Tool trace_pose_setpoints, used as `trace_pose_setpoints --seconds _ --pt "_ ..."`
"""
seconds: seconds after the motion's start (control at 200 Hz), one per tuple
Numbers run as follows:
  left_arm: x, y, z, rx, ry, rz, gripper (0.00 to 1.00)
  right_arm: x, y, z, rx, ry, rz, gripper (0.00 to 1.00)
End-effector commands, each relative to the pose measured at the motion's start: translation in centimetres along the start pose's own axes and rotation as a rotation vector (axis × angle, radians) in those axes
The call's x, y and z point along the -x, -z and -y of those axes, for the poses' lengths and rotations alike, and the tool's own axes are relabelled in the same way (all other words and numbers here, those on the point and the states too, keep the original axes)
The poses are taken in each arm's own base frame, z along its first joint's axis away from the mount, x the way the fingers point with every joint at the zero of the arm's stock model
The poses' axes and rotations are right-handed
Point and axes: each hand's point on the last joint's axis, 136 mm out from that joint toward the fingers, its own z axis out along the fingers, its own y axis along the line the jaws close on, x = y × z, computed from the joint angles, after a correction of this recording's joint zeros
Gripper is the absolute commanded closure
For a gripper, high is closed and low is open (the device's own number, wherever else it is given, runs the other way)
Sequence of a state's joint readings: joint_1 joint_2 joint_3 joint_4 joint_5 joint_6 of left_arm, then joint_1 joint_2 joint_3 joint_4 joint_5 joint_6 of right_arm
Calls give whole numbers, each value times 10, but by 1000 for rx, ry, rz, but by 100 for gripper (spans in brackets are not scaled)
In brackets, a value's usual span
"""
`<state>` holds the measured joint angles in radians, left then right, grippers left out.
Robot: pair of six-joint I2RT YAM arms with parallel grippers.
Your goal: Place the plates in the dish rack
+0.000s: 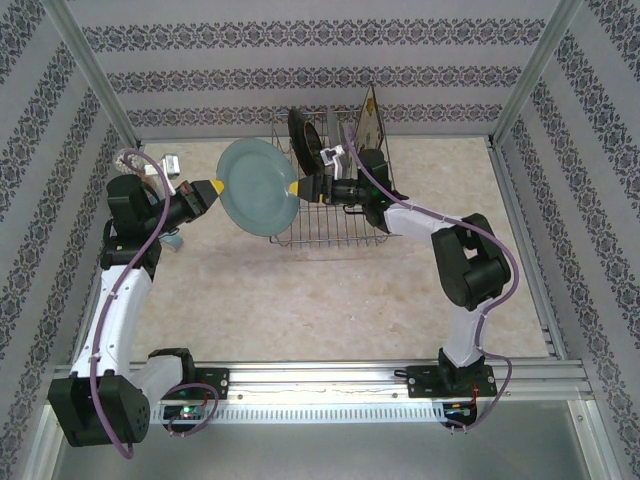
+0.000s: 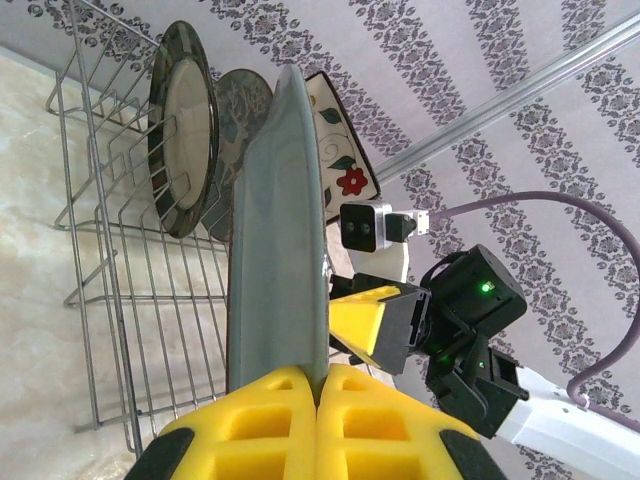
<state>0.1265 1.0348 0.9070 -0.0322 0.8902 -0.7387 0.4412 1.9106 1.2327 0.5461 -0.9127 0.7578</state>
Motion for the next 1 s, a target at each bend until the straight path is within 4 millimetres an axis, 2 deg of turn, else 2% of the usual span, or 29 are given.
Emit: trace_pose_setpoints --seconds 0.0,0.37,0.824,0.994 --pt "23 9 41 -130 -140 76 100 4 -8 -12 78 35 -5 11" --pt "18 3 31 -122 -122 67 100 -3 -18 3 78 -5 -18 12" --pt "19 -5 24 -129 -108 67 100 -1 -23 -2 151 -7 -17 18" --pt "18 -8 20 -128 -102 62 100 -2 -24 2 150 -19 -18 21"
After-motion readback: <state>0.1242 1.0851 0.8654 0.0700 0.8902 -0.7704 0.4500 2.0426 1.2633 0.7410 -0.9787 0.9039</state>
